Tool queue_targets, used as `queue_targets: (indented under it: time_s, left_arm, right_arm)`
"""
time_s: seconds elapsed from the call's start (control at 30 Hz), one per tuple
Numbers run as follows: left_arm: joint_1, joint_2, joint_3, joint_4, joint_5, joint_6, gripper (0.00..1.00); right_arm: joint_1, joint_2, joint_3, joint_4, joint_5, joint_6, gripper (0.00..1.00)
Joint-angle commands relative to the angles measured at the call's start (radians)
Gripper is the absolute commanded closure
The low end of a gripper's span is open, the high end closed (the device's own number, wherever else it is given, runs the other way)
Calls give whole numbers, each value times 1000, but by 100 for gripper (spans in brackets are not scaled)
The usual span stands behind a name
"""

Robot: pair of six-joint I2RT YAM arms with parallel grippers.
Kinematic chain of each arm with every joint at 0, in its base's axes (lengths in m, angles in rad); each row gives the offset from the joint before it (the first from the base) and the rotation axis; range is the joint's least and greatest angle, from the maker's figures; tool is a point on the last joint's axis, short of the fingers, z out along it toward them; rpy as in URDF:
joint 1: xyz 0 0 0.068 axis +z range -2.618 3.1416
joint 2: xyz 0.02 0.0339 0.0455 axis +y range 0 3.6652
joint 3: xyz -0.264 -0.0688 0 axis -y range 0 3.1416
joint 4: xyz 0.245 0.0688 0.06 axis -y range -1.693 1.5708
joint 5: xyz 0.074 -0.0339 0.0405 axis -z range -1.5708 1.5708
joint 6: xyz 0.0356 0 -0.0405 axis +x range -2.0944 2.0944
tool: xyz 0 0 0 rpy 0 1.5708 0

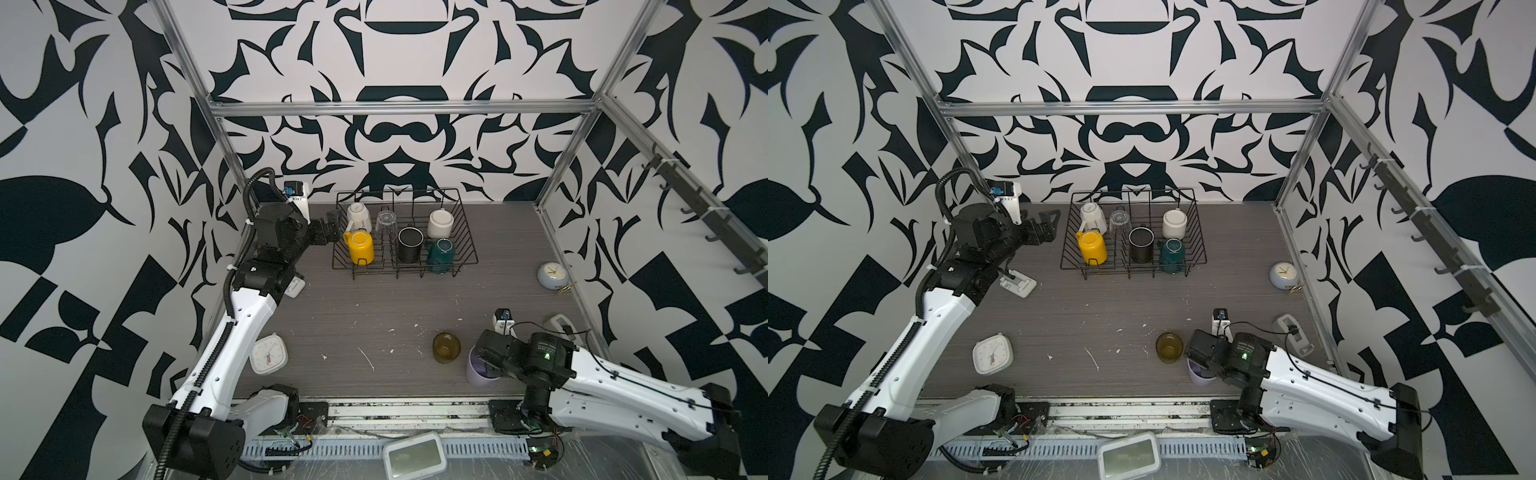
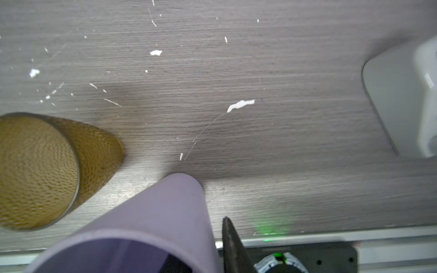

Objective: Load the cups into the dish rack
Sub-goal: 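Close the right gripper on the lavender plastic cup rim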

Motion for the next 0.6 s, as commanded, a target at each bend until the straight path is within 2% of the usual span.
queue_targets:
  time_s: [0.0, 0.17, 0.27, 0.4, 0.47, 0.57]
  left_arm:
    - [3, -20, -11, 18, -6, 13, 1]
    - [3, -19, -14, 19, -8, 14, 1]
    - [3, -18, -15, 21, -13, 9, 1]
    - [4, -18, -15, 19, -5, -3, 1]
    - [6, -17, -17, 19, 3, -8, 1]
    - [10, -4, 6, -8, 41, -19, 1]
  right_arm:
    - [5, 19, 31, -2, 100, 9, 86]
    - [-4, 49, 51, 1, 180, 3, 100]
    - [-38, 40, 71, -1, 218, -20, 100]
    - [-145, 4, 125, 9, 251, -120, 100]
    - [-222, -20, 150, 71, 216, -209, 100]
    - [-359, -27, 171, 217, 79, -344, 100]
